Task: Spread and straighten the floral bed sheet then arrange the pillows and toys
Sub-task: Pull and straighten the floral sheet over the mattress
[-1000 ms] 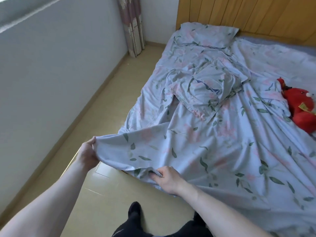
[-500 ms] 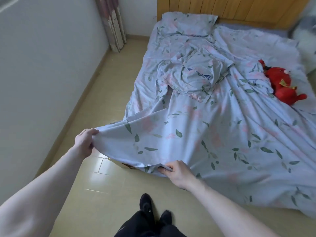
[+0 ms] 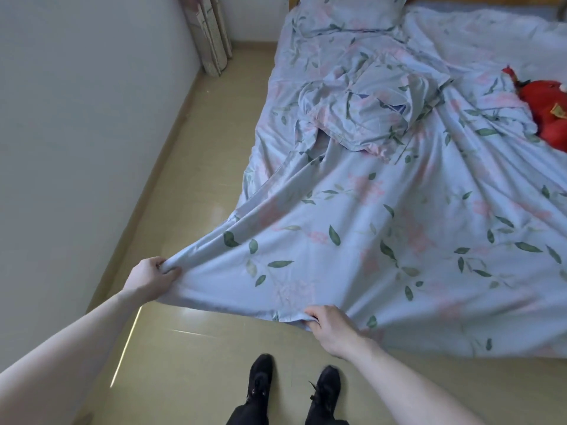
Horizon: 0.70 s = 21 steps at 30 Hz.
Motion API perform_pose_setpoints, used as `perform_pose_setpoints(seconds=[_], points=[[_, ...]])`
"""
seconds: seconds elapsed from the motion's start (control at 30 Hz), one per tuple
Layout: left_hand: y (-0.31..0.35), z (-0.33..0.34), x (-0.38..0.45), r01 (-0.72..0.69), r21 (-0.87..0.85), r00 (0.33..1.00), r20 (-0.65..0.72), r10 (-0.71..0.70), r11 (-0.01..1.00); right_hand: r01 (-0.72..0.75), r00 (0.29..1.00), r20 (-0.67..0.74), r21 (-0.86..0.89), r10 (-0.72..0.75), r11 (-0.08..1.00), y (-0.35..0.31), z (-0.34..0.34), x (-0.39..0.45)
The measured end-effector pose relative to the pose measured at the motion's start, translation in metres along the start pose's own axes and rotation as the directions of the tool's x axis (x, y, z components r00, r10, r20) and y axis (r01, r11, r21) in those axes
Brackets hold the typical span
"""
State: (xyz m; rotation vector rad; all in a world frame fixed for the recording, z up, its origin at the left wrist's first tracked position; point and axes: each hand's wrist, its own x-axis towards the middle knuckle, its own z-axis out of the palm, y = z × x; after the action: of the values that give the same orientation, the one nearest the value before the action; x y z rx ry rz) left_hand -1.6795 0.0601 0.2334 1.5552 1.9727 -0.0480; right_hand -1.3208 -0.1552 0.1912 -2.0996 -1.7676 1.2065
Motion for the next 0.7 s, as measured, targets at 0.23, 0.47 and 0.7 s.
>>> perform_pose_setpoints(seconds=[0.23,0.47,0.7], points=[[-0.078,0.069,0.060,-0.036,0.037,0.999,-0.015,0.036,0.999,-0.088,0.994,0.056,-0.013,0.089,0.996,0.024,0.099,0.051],[-0.175,0.140,0.094,0.016,-0.004,0.999,-0.028,-0.016,1.000,-0.111,0.986,0.119,-0.030,0.114,0.993,0.035,0.171,0.086],[-0.227,0.210,0.132,0.057,0.051,0.998,0.013,-0.058,0.997,-0.100,0.985,0.139,-0.049,0.106,0.994,0.061,0.226,0.104]])
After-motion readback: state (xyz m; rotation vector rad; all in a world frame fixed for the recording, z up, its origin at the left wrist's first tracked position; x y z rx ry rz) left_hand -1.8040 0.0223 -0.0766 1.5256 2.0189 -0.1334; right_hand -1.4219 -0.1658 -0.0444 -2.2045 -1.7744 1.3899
